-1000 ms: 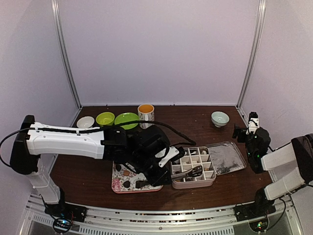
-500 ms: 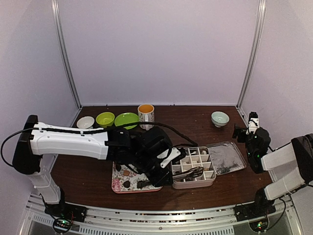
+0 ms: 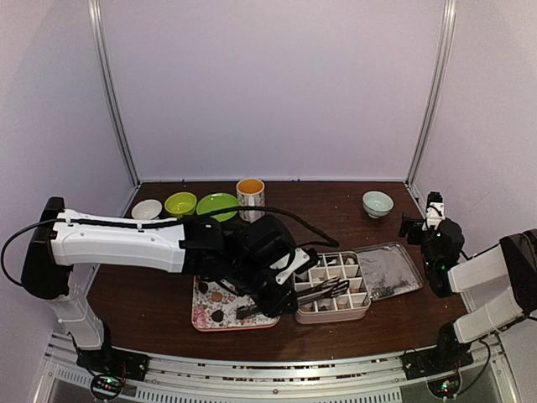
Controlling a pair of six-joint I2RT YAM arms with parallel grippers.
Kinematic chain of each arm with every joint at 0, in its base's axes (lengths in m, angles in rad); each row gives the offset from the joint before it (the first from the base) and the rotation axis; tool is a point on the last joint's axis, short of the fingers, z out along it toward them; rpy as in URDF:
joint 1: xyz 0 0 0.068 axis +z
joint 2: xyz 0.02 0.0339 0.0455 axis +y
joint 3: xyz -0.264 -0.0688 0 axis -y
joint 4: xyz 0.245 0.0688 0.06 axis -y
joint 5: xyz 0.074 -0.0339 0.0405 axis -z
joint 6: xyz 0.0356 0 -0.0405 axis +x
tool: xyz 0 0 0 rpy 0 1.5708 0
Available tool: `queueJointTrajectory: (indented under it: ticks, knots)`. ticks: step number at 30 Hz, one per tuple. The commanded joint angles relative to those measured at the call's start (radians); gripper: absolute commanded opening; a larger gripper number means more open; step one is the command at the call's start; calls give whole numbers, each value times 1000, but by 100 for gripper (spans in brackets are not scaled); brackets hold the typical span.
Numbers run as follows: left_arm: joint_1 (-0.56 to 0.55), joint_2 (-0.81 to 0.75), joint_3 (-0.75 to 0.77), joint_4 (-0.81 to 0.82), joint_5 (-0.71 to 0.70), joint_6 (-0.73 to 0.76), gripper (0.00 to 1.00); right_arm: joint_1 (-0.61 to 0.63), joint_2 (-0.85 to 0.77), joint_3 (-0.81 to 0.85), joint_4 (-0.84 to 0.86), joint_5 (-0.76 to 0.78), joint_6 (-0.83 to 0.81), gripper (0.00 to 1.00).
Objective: Pack the chocolate
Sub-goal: Place the fake chocolate in the empty pocket of the box, then pick up the fake chocolate from the plate.
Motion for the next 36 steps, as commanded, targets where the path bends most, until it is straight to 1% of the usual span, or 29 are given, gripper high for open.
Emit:
queueJointTrajectory:
  ticks: [1, 9, 16, 21, 30, 36]
  knots:
    - [1, -55, -6, 42, -82, -28, 34, -7, 2, 14, -2, -1, 1, 100]
    - [40, -205, -105, 50, -202, -96, 34, -7, 3, 14, -2, -2, 1, 100]
    - [95, -274, -163, 13, -257, -151, 32, -6, 2, 14, -1, -1, 1, 100]
    - [121, -310, -191, -18, -287, -190, 30, -6, 2, 15, -1, -1, 1, 100]
    - [182, -420, -276, -45, -317, -246, 30, -6, 2, 16, -2, 0, 1, 100]
    - [195, -439, -291, -77, -323, -259, 30, -7, 2, 14, -2, -1, 0, 100]
